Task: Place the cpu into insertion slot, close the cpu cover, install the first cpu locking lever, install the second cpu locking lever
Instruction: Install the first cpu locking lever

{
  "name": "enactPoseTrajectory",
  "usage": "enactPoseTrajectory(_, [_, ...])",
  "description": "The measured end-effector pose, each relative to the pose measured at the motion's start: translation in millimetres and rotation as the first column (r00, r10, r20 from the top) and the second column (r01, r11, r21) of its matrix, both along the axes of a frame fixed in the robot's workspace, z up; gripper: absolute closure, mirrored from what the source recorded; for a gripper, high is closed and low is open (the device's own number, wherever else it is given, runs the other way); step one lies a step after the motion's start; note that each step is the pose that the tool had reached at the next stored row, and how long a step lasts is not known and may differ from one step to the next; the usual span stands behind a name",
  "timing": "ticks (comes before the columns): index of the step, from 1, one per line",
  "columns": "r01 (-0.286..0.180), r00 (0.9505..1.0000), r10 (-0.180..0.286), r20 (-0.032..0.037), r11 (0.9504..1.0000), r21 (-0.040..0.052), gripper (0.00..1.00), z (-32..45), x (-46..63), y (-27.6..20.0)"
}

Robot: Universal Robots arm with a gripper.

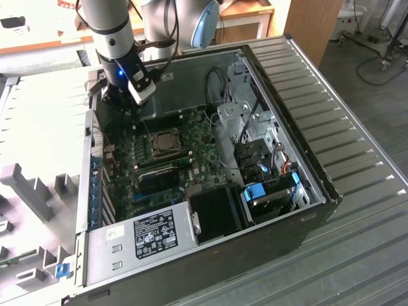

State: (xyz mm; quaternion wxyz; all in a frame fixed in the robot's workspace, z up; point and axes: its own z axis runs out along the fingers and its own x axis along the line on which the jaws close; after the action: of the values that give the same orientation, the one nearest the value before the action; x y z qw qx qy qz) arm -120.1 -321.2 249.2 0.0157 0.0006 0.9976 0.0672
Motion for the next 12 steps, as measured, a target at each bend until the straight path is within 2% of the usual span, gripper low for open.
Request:
enactPoseTrajectory(4, [0.0, 1.0, 0.0, 0.0001, 1.0, 0.0002, 0.9, -0.1, 4.0, 0.1])
enactPoseTrajectory(12, [0.0, 1.0, 0.0, 0.0001, 1.0, 0.0001, 0.9, -0.2, 20.1, 0.1])
